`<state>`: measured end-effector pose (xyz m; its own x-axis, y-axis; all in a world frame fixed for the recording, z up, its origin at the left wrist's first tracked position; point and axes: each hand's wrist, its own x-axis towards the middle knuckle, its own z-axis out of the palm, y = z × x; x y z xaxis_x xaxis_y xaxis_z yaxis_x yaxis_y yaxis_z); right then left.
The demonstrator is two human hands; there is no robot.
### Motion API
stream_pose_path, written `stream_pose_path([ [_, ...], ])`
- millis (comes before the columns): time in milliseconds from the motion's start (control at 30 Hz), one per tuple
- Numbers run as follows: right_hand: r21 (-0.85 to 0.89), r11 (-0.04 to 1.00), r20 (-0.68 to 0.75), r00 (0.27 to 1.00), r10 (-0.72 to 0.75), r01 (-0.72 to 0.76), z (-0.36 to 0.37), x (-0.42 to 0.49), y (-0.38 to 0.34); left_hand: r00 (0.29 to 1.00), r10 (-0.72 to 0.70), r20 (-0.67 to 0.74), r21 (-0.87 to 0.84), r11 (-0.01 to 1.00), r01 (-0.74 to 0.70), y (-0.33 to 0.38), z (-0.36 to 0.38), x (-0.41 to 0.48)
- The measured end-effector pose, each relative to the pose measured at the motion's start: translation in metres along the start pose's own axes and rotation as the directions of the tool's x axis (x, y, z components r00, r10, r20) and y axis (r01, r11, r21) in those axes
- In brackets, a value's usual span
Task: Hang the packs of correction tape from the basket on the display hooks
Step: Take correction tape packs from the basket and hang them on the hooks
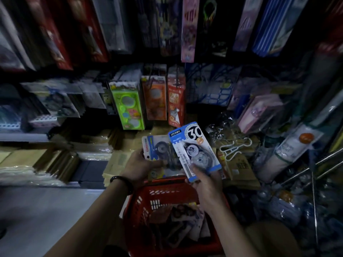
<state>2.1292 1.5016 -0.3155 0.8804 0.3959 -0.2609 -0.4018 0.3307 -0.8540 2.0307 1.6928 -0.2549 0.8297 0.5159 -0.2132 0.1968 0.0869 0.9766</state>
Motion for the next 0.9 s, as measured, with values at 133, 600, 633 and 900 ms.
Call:
stream_pose_path([
  [133,0.06,0.998,-0.054,0.999,-0.007,0.01,0.015,-0.001,-0.032,0.999,0.047,0.012,-0.016,0.999,-0.047,0.023,0.005,-0.001],
  [600,-0.374,0.826,0.312,0.895,-0.318,0.423,0.023,-0.006,-0.149,0.971,0.194,-0.138,-0.296,0.928,-0.228,0.124,0.013,-0.001],
  [633,-0.358,0.813,0.33,0.877,-0.35,0.459,0.026,-0.008,-0.16,0.971,0.195,-0.135,-0.33,0.916,-0.23,0.133,0.018,-0.003],
  [900,-0.256,0.803,0.312,0.832,-0.459,0.539,0.035,-0.007,-0.227,0.984,0.172,-0.055,-0.501,0.847,-0.176,0.22,0.071,0.002],
])
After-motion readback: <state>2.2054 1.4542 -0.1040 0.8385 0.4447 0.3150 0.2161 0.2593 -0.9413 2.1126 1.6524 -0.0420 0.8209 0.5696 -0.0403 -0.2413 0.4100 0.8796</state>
